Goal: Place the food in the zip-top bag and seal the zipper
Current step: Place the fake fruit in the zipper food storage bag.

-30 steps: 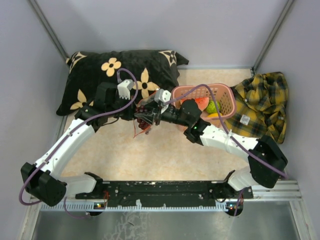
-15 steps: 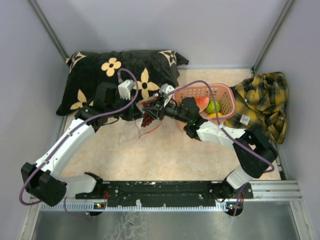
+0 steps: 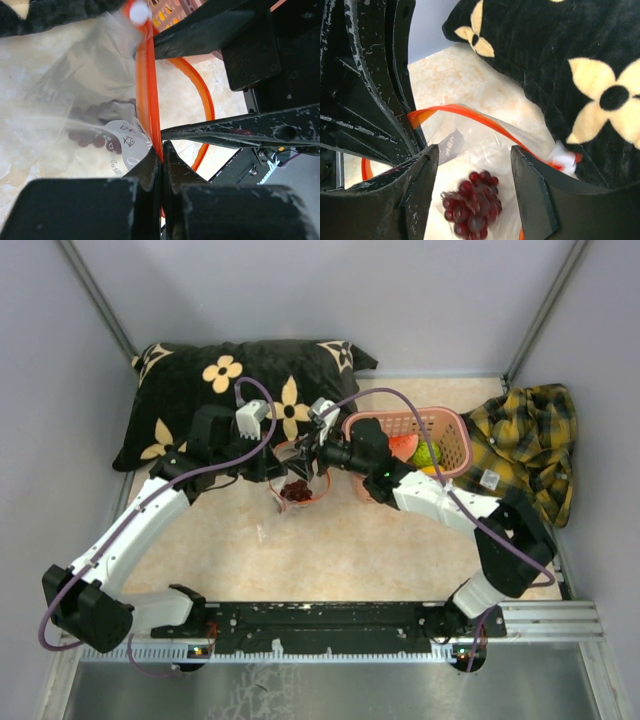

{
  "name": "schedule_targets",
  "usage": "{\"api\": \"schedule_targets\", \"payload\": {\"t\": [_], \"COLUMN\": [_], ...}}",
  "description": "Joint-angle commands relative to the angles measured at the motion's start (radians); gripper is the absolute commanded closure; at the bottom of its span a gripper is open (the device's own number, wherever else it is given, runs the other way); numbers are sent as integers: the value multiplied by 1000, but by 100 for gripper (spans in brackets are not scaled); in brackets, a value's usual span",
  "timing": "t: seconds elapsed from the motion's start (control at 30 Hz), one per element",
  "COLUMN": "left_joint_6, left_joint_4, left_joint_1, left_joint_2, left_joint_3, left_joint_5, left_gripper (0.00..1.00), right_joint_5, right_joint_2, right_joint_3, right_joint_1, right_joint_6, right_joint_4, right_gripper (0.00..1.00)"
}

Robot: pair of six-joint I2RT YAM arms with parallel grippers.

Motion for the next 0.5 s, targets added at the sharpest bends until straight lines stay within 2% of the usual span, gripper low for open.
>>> {"api": "schedule_targets", "payload": {"t": [0.0, 0.13, 0.3, 0.47], "left_joint_6": [-7, -10, -10, -11], "left_joint_4": [38, 38, 38, 39], "left_joint_1": [11, 16, 18, 19], "left_joint_2": [-16, -16, -18, -16], "left_joint_3": [-8, -10, -10, -10], "left_joint_5": [8, -4, -1, 6], "left_gripper": [100, 100, 100, 100], "right_joint_5": [-2, 31, 202, 347], "right_joint_2": [-72, -132, -195, -162], "right_joint_3": [63, 85, 94, 100], "right_joint_1": [10, 13, 13, 13], "right_joint_6": [-32, -33, -48, -19], "right_joint_4": [-109, -211, -371, -476], "right_gripper": [38, 36, 36, 43]}}
